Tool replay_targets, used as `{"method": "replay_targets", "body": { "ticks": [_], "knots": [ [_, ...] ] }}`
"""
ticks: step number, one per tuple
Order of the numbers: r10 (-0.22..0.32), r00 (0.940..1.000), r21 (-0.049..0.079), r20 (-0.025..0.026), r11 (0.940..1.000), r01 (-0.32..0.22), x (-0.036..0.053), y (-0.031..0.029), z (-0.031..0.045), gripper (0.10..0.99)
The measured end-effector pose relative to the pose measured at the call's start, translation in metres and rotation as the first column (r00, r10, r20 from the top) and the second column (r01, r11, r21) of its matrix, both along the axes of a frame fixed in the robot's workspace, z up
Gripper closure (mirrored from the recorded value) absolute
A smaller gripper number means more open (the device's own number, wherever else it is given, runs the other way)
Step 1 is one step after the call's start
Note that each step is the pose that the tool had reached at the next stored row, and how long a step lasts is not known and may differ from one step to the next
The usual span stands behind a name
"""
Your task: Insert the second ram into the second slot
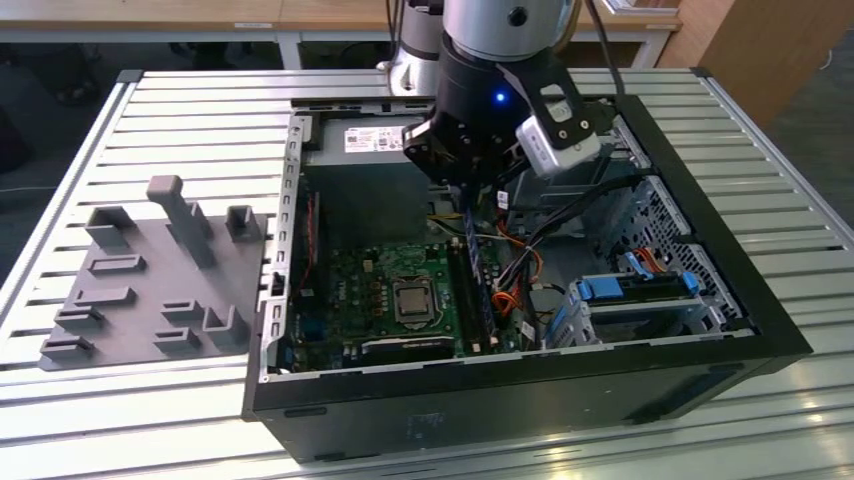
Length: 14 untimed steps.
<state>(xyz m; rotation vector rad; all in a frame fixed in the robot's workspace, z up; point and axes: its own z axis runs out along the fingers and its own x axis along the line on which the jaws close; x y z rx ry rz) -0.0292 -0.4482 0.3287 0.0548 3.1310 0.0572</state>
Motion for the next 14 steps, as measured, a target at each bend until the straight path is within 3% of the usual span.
{"method": "replay_targets", "body": {
  "ticks": [14],
  "knots": [
    [0.0, 1.0, 0.0, 0.0, 1.0, 0.0, 0.0, 0.0, -0.0062, 0.949]
  ]
}}
